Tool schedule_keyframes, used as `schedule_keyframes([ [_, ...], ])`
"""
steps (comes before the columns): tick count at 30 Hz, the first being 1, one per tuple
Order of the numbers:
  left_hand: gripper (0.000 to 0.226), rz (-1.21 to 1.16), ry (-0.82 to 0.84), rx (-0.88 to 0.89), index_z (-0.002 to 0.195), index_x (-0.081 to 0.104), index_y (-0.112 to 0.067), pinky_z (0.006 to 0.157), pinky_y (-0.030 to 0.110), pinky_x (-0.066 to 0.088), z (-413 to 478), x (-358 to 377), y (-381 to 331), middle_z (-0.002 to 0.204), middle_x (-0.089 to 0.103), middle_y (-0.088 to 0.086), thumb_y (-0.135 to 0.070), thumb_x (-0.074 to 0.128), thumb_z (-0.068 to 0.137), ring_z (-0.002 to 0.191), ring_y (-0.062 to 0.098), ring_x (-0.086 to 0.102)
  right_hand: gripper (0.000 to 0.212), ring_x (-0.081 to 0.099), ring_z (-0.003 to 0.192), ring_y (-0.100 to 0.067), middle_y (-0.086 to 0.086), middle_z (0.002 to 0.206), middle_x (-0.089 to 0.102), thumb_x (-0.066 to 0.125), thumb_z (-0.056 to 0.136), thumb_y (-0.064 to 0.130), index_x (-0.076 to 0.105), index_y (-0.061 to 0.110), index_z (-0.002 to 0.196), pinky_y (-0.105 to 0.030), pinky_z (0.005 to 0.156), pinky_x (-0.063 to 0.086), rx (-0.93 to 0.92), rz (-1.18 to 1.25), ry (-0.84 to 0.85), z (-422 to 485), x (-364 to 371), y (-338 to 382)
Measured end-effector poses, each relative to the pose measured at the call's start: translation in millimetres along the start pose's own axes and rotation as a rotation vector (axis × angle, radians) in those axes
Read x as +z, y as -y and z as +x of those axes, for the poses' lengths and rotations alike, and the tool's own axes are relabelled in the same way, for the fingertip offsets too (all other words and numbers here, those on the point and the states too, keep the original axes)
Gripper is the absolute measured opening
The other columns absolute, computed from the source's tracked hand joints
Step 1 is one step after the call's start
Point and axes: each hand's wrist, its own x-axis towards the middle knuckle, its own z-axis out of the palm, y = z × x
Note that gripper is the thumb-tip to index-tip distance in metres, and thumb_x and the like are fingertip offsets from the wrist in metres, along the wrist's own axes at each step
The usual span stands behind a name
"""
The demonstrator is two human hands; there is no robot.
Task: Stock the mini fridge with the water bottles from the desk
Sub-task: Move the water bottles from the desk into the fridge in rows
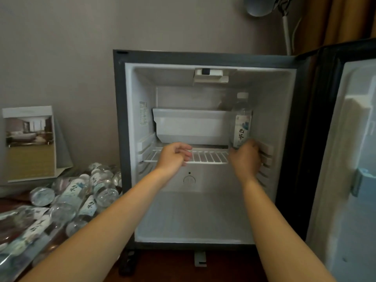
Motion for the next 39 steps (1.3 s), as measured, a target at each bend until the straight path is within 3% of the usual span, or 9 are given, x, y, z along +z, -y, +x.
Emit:
schedule_keyframes([
  [5,0.041,0.027,0.177,-0.047,0.128,0.049,0.002,0.08,0.02,0.049,21.8,45.0,-26.4,0.118,0.058,0.016,0.011,0.032,0.092,0.102,0.023,0.058,0.04,0.057,0.107,-0.041,-0.025,0.119,0.055,0.059,0.088,0.023,0.043,0.001,0.118,-0.043,0.078,0.049,0.009,-0.015,0.064,14.5,-5.4,3.5],
  [10,0.054,0.112,0.325,-0.037,0.145,0.027,-0.011,0.107,0.028,0.03,42.2,99.2,-36.2,0.147,0.037,0.011,0.008,0.028,0.095,0.134,0.024,0.038,0.042,0.06,0.104,-0.038,-0.023,0.115,0.061,0.061,0.088,0.029,0.045,0.004,0.117,-0.04,0.074,0.05,0.006,-0.016,0.06,19.3,-4.2,-3.3],
  [18,0.05,0.038,0.328,-0.076,0.142,0.033,-0.012,0.072,0.01,0.042,38.7,101.5,-38.7,0.125,0.052,0.002,0.002,0.04,0.095,0.109,0.016,0.053,0.05,0.056,0.112,-0.038,-0.022,0.126,0.053,0.051,0.092,0.014,0.033,0.005,0.137,-0.041,0.083,0.048,0.011,-0.011,0.085,18.7,1.2,-3.4],
  [22,0.047,0.089,0.279,-0.044,0.141,0.035,-0.01,0.094,0.021,0.036,28.8,78.8,-42.9,0.136,0.05,0.013,0.001,0.039,0.096,0.122,0.022,0.051,0.056,0.048,0.113,-0.042,-0.026,0.126,0.047,0.049,0.082,-0.002,0.036,-0.001,0.137,-0.043,0.091,0.042,-0.227,0.127,-0.055,-13.3,-6.0,5.6],
  [25,0.044,0.064,0.106,0.029,0.129,0.05,-0.004,0.082,0.013,0.043,4.5,48.0,-47.7,0.118,0.061,0.016,0.01,0.037,0.09,0.097,0.017,0.061,0.042,0.052,0.108,-0.04,-0.024,0.116,0.054,0.048,0.081,-0.005,0.051,-0.003,0.123,-0.041,0.09,0.042,-0.408,0.283,-0.071,-52.7,-7.7,18.7],
  [29,0.039,0.046,-0.221,0.239,0.09,0.065,-0.009,0.062,0.009,0.048,-60.1,-15.0,-36.0,0.085,0.063,0.006,0.017,0.038,0.08,0.064,-0.001,0.059,0.024,0.063,0.088,-0.032,-0.016,0.095,0.067,0.048,0.088,0.005,0.062,0.006,0.108,-0.032,0.075,0.046,-0.538,0.406,0.235,-108.6,-3.5,20.1],
  [32,0.038,0.119,-0.481,0.222,0.074,0.062,-0.016,0.056,0.015,0.049,-108.7,-68.9,-6.3,0.073,0.062,-0.002,0.013,0.039,0.081,0.055,-0.002,0.056,0.02,0.064,0.071,-0.026,-0.01,0.075,0.068,0.048,0.089,0.01,0.065,0.016,0.1,-0.038,0.071,0.054,-0.501,0.411,0.568,-144.2,13.1,23.1],
  [36,0.04,0.264,-0.564,-0.072,0.071,0.06,-0.021,0.064,0.027,0.05,-136.9,-127.1,50.5,0.08,0.062,0.0,0.011,0.038,0.081,0.071,0.013,0.06,0.022,0.065,0.086,-0.028,-0.014,0.09,0.07,0.048,0.091,0.013,0.065,0.014,0.105,-0.037,0.078,0.052,-0.504,0.261,1.014,-193.1,41.1,41.7],
  [39,0.041,0.366,-0.543,-0.195,0.07,0.06,-0.025,0.076,0.038,0.052,-142.5,-159.2,87.7,0.081,0.061,-0.003,0.01,0.041,0.08,0.086,0.025,0.061,0.025,0.06,0.098,-0.025,-0.01,0.108,0.066,0.051,0.092,0.022,0.063,0.015,0.112,-0.027,0.077,0.044,-0.518,0.132,1.12,-221.8,62.9,53.6],
])
